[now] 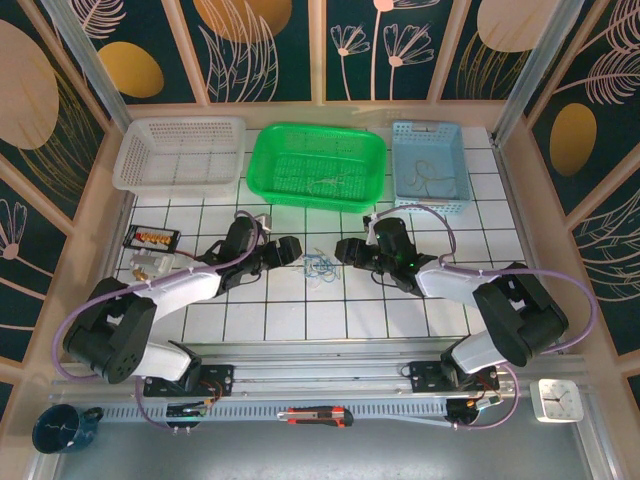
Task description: Untangle the cables
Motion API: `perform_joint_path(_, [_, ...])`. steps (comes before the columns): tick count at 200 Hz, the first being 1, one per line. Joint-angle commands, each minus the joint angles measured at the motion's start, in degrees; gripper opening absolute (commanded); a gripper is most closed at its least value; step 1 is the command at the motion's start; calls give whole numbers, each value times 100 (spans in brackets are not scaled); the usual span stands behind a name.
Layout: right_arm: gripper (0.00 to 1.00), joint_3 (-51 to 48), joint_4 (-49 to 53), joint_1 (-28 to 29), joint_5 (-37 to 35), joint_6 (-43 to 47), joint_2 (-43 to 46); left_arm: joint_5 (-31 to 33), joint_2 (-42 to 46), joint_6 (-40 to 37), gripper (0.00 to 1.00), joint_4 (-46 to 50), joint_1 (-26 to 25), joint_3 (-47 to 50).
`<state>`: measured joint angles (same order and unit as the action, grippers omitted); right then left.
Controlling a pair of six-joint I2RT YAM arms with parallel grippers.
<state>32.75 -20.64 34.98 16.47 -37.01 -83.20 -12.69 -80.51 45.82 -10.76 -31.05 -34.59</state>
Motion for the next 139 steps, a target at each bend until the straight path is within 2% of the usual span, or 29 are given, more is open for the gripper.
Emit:
perform_joint_path(1, [48, 150, 117, 43, -125, 185, 97, -196, 65, 252, 76, -306, 29, 110])
perform_joint_path(40, [48, 144, 98, 47, -42, 209, 173, -304, -28, 380, 71, -485, 20, 167])
perform_joint_path(139, [42, 410, -349, 187, 426, 206, -57, -306, -270, 510, 68, -445, -113, 136])
